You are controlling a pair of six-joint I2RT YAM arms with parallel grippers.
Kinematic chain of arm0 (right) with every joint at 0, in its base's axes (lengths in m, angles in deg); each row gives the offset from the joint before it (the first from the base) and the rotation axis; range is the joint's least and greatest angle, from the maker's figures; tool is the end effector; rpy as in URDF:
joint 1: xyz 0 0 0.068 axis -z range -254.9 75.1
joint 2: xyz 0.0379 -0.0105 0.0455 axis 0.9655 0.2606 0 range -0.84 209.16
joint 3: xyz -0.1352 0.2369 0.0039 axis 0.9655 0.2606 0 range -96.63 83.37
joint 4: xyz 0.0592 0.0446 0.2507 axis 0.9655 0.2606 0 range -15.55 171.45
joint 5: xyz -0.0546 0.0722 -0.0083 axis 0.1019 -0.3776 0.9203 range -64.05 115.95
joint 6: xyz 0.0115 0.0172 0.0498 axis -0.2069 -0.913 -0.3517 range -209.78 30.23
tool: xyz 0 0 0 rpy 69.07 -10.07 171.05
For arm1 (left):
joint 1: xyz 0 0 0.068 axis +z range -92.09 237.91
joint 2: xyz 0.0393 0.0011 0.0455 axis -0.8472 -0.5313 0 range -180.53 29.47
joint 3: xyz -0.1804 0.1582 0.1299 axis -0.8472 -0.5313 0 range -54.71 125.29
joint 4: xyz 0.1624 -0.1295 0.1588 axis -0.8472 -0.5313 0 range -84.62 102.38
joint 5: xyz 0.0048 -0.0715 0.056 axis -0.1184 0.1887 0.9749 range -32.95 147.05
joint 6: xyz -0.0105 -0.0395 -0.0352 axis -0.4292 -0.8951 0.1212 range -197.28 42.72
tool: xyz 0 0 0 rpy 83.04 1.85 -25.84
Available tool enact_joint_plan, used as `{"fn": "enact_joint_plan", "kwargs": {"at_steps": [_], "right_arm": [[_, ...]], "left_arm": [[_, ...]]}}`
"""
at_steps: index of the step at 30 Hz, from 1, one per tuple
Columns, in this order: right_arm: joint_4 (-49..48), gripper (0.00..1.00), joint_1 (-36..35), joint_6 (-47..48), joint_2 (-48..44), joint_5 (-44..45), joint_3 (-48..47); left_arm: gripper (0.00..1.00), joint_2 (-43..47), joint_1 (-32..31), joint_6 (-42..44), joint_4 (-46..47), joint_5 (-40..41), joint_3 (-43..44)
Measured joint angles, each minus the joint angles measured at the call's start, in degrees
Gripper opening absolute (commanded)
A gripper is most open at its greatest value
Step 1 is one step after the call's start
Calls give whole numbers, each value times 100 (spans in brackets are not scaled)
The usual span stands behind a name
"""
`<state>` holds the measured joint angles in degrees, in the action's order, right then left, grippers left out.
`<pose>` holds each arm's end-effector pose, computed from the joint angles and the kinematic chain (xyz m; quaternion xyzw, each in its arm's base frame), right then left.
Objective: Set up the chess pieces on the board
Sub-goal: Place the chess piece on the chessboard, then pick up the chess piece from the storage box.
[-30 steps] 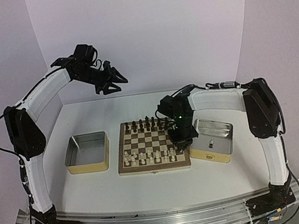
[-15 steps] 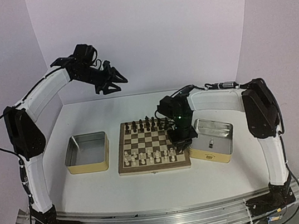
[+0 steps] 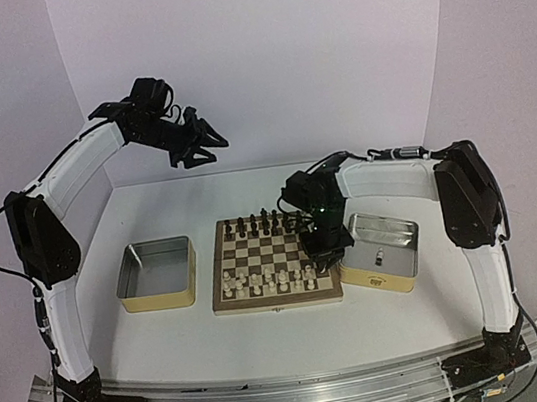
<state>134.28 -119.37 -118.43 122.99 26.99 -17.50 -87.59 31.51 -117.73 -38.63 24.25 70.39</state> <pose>0.3071 0.3005 0.1837 -0.1368 0.9886 0.0302 0.0559 0.3948 -0.2175 0.3716 0.0043 0.8868 -0.4270 0.1769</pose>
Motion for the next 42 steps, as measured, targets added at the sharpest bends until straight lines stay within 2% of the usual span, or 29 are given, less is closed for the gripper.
{"fn": "enact_joint_plan", "kwargs": {"at_steps": [12,17,26,33,38,42], "right_arm": [[7,23,0,9,69,0,-155],[24,34,0,22,92,2,-181],[53,36,0,31,92,39,-342],[216,45,0,45,59,432,-571],[251,45,67,-25,-415,1033,-590],[3,42,559,-350,-1436,1270,211]], "left_arm": [[46,0,0,4,0,0,0],[46,0,0,5,0,0,2],[46,0,0,4,0,-2,2],[46,0,0,0,0,-2,2],[46,0,0,-4,17,-4,-3],[46,7,-10,-23,176,-16,-159]]}}
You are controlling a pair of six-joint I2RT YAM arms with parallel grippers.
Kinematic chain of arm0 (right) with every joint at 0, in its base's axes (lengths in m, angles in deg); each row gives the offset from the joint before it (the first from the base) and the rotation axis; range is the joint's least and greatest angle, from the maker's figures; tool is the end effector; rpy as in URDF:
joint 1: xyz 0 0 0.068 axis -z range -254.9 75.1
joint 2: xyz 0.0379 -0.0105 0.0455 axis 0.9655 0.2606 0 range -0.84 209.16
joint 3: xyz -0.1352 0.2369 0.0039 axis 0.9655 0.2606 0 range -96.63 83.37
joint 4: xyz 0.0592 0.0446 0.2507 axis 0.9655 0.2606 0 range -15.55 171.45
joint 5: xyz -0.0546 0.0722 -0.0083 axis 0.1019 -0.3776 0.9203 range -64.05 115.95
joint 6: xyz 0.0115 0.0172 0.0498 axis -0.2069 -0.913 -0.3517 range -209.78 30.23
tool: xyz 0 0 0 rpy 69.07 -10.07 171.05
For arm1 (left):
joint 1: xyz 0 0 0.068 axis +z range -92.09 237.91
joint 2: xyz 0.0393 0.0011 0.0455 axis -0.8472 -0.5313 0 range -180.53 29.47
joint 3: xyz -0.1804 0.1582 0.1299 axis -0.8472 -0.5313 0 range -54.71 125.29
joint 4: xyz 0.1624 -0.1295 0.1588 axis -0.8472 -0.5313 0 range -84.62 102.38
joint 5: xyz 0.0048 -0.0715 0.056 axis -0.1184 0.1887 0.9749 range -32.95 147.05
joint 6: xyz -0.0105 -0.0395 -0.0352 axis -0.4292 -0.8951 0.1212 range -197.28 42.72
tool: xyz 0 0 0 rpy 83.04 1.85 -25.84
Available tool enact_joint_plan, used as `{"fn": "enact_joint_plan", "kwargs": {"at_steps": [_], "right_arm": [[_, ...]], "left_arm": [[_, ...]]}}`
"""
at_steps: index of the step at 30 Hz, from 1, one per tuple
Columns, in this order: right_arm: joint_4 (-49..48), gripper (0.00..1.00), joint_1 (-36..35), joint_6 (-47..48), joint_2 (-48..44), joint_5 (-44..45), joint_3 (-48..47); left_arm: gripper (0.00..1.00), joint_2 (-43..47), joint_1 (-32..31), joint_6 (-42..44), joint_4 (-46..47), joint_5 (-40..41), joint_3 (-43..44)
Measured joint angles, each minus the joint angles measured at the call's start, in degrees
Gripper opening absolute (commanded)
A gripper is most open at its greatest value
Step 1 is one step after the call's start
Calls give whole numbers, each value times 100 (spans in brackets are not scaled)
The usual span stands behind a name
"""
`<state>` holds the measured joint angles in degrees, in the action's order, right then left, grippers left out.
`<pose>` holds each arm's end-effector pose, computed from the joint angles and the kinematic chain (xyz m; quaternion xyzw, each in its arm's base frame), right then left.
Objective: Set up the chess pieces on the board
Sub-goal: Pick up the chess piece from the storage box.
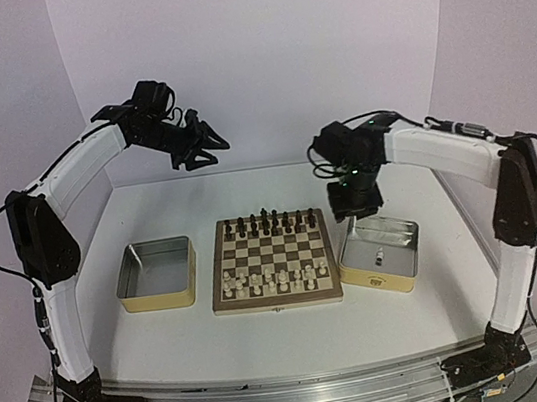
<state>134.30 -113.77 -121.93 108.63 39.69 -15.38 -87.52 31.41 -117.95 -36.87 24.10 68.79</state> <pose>0.3136 0.2419 0.2733 -0.0372 0.9781 0.0014 0.2049 0.3965 -0.2194 0.3658 0.0045 0.8858 -0.4291 0.1766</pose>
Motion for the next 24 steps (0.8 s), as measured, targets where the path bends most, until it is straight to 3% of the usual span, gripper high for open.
{"fn": "enact_joint_plan", "kwargs": {"at_steps": [4,7,15,24], "right_arm": [[-207,39,961,-351,-718,-58,1093],[-279,39,1501,-414,-617,-170,1547],[-595,41,1591,-236,71,-801,1695],[-835,33,1609,-340,551,-1064,1654]], "left_arm": [[46,-2,-43,-27,28,-6,-156],[46,-2,-92,-27,69,-44,-162],[46,-2,-211,-27,145,-106,-164],[46,-2,-278,-32,183,-140,-169]]}}
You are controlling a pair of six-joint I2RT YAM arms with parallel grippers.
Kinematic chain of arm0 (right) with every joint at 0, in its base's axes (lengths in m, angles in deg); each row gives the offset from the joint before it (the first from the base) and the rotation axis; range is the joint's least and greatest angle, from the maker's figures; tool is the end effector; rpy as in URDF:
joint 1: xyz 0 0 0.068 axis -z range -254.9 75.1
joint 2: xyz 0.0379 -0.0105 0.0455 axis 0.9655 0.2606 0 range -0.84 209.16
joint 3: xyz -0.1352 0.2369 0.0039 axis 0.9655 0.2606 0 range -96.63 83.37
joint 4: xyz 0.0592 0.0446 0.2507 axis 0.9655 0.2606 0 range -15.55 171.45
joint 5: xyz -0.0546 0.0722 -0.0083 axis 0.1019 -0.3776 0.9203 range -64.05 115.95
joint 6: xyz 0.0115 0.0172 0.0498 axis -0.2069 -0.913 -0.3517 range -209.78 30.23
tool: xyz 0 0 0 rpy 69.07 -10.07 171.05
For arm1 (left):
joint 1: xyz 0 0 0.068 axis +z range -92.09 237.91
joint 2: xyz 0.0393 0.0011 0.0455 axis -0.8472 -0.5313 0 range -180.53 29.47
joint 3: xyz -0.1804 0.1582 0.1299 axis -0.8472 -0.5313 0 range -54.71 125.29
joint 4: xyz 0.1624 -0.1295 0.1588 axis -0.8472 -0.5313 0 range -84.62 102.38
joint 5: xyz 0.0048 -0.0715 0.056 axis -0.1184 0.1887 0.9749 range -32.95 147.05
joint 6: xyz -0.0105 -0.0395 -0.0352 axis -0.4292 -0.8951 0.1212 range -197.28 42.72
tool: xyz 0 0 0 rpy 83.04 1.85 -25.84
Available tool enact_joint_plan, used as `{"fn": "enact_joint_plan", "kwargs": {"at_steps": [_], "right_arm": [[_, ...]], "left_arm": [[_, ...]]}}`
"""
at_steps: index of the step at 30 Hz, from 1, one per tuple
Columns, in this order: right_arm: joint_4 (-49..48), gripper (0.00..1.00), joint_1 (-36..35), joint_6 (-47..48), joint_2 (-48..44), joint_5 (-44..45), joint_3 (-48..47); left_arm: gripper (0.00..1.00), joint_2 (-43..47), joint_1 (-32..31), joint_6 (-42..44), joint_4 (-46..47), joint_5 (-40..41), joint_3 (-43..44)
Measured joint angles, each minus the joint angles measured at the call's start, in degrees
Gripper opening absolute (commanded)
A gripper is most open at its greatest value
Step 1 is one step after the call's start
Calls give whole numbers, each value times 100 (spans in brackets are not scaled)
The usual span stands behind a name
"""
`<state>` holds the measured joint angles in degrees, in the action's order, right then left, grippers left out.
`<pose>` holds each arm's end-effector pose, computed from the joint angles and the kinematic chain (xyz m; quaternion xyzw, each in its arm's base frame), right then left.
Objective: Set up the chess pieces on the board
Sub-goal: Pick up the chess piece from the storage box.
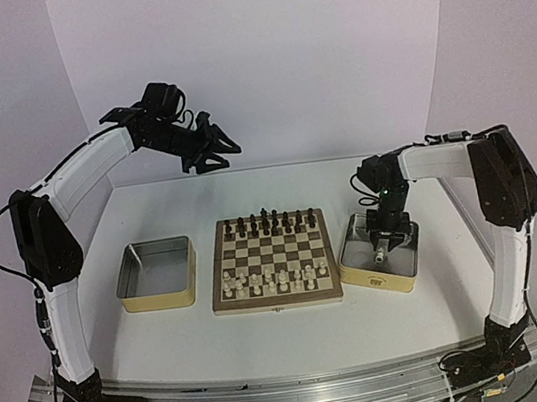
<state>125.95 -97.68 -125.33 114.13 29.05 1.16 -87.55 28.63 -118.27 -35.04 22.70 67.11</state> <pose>0.3519 0.1457 0.1617 0.1124 0.9920 0.0008 0.0569 0.3871 -0.2401 0.3591 0.0288 0.8824 -0.4421 0.1584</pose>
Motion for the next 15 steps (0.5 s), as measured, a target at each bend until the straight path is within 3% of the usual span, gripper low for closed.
{"fn": "enact_joint_plan", "kwargs": {"at_steps": [11,13,15], "right_arm": [[-160,27,0,-183,112,-51,64],[-175,21,0,-216,162,-61,88],[-177,6,0,-222,205,-70,90]], "left_arm": [[46,-71,-31,-4,2,-2,4],[46,-92,-33,-6,2,-4,4],[46,-111,-33,-9,4,-8,4]]}}
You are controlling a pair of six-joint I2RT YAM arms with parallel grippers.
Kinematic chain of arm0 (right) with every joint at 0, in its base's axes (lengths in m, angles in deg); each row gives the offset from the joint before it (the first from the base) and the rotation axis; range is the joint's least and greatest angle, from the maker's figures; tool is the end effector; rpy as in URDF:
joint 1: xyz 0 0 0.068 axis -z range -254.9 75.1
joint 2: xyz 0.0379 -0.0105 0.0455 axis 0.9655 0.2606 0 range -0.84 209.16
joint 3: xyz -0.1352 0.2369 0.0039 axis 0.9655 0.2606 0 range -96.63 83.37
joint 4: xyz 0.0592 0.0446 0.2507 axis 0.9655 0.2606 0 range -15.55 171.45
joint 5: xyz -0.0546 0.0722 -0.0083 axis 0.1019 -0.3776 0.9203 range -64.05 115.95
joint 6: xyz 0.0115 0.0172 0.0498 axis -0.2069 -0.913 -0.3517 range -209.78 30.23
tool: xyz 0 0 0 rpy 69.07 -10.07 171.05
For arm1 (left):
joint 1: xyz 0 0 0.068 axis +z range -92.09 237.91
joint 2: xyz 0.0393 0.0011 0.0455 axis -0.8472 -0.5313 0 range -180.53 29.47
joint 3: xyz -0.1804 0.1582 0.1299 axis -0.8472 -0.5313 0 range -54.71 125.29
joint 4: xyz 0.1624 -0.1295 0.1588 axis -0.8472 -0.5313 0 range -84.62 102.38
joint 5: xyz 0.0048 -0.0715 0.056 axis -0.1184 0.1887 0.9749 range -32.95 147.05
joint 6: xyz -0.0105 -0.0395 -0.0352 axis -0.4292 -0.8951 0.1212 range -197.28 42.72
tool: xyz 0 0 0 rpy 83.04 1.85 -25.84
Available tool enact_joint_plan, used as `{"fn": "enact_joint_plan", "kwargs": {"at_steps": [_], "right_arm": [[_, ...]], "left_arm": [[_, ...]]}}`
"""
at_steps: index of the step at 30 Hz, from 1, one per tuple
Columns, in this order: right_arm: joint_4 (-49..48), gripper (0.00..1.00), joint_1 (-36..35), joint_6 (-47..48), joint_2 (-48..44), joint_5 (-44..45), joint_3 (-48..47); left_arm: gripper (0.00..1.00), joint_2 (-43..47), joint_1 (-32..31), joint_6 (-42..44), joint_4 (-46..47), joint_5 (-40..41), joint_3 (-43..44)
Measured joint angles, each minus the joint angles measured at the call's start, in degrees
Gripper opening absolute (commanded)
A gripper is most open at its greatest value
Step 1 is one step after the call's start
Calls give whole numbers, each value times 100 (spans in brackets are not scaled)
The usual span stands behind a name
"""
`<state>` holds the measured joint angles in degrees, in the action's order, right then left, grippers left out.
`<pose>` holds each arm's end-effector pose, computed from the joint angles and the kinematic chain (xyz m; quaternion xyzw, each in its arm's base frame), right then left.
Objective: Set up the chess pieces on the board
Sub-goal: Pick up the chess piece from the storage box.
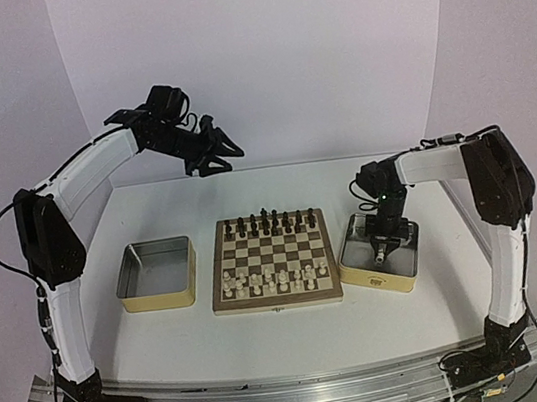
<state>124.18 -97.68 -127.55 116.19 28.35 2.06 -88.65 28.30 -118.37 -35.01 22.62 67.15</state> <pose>0.3533 0.1467 0.1451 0.1311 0.9903 0.0020 0.0448 0.3898 -0.2447 0.3510 0.0281 0.8853 -0.4395 0.1493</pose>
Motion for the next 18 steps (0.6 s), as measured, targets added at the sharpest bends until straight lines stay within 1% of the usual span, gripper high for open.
{"fn": "enact_joint_plan", "kwargs": {"at_steps": [1,2,10,15,18], "right_arm": [[5,2,0,-8,5,0,-1],[9,0,2,-48,5,-8,-3],[0,0,15,-86,-113,-142,-20],[1,0,15,-137,-857,-470,-65],[-102,0,8,-293,-1336,-758,-244]], "left_arm": [[46,-11,0,-9,-1,-1,2],[46,-19,0,-23,-3,-1,2],[46,-34,-3,-53,-2,-11,2],[70,-36,-11,119,79,-294,2],[76,-33,-45,239,223,-422,-41]]}}
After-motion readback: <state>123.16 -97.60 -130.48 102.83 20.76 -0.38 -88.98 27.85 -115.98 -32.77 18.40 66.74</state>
